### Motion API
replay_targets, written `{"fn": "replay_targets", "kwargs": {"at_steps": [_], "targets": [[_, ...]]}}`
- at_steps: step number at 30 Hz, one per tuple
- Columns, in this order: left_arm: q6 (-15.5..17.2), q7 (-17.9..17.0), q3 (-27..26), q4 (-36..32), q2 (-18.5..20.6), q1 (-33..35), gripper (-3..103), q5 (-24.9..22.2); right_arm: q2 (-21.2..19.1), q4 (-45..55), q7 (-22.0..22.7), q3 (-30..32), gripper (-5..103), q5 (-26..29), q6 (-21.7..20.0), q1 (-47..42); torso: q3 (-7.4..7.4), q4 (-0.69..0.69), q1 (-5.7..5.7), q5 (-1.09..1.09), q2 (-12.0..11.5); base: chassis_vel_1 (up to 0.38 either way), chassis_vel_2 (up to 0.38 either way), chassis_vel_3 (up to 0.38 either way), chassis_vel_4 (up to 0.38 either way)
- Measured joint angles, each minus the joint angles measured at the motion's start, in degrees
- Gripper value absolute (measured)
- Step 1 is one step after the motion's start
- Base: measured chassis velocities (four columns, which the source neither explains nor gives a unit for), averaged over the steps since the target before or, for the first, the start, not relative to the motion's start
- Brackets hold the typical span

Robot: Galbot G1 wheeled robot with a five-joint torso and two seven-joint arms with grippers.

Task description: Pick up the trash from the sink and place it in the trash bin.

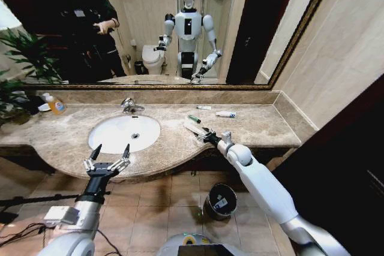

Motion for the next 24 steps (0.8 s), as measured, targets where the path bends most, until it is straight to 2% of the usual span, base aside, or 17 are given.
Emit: {"fn": "replay_targets", "kwargs": {"at_steps": [1,3,4,6,7,10,11,14,24], "targets": [[0.0,0.0,0.0,0.0,0.0,0.0,100,0.0,0.0,-0.1,0.0,0.0,54,-0.2,0.1,0.0,0.00,0.00,0.00,0.00,0.0,0.000,0.000,0.000,0.000],[0.0,0.0,0.0,0.0,0.0,0.0,100,0.0,0.2,-0.2,-0.1,0.0,42,-0.5,0.3,-0.2,0.00,0.00,0.00,0.00,0.0,0.000,0.000,0.000,0.000],[0.0,0.0,0.0,0.0,0.0,0.0,100,0.0,0.2,-0.2,-0.1,0.0,42,-0.5,0.3,-0.2,0.00,0.00,0.00,0.00,0.0,0.000,0.000,0.000,0.000],[0.0,0.0,0.0,0.0,0.0,0.0,100,0.0,0.3,-0.2,-0.1,0.0,32,-0.8,0.7,-0.3,0.00,0.00,0.00,0.00,0.0,0.000,0.000,0.000,0.000],[0.0,0.0,0.0,0.0,0.0,0.0,100,0.0,0.3,-0.2,-0.1,0.0,32,-0.8,0.7,-0.3,0.00,0.00,0.00,0.00,0.0,0.000,0.000,0.000,0.000],[0.0,0.0,0.0,0.0,0.0,0.0,100,0.0,0.5,-0.1,-0.1,0.1,16,-1.2,1.1,-0.6,0.00,0.00,0.00,0.00,0.0,0.000,0.000,0.000,0.000],[0.0,0.0,0.0,0.0,0.0,0.0,100,0.0,0.5,-0.1,-0.1,0.1,16,-1.2,1.1,-0.6,0.00,0.00,0.00,0.00,0.0,0.000,0.000,0.000,0.000],[0.0,0.0,0.0,0.0,0.0,0.0,100,0.0,0.4,0.6,0.3,0.4,2,-1.2,1.4,-1.2,0.00,0.00,0.00,0.00,0.0,0.000,0.000,0.000,0.000],[0.0,0.0,0.0,0.0,0.0,0.0,100,0.0,0.0,4.5,2.4,2.0,0,-0.7,1.4,-3.6,0.00,0.00,0.00,0.00,0.0,0.000,0.000,0.000,0.000]]}}
